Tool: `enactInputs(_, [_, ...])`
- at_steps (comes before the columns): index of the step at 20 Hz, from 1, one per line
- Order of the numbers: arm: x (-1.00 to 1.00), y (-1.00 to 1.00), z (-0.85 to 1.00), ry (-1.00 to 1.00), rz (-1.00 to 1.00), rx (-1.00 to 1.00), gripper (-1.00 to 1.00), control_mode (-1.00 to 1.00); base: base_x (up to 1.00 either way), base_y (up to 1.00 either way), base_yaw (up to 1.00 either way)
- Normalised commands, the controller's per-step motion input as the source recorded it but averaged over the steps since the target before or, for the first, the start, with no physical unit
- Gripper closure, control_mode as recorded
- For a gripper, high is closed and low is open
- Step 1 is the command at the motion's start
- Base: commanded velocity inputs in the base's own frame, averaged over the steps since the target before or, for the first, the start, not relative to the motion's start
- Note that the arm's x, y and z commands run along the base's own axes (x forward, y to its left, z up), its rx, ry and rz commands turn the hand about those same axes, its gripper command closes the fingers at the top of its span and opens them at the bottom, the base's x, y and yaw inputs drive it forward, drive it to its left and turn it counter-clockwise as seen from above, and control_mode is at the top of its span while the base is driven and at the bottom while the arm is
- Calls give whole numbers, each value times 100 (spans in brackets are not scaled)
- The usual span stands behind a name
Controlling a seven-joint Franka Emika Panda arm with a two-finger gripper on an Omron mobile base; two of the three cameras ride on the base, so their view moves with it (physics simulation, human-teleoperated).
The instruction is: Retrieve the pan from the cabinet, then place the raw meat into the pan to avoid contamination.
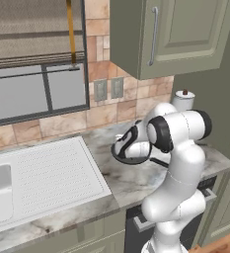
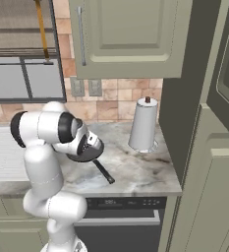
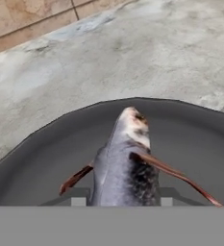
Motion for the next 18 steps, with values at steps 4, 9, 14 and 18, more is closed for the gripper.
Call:
enactInputs(4, [16, 1, -18, 0, 0, 0, -100, -100, 0, 0, 0])
enactInputs(9, [0, 0, 0, 0, 0, 0, -100, -100, 0, 0, 0])
enactInputs(14, [0, 0, 1, 0, 0, 0, -100, -100, 0, 0, 0])
enactInputs(18, [-1, 0, 1, 0, 0, 0, -100, -100, 0, 0, 0])
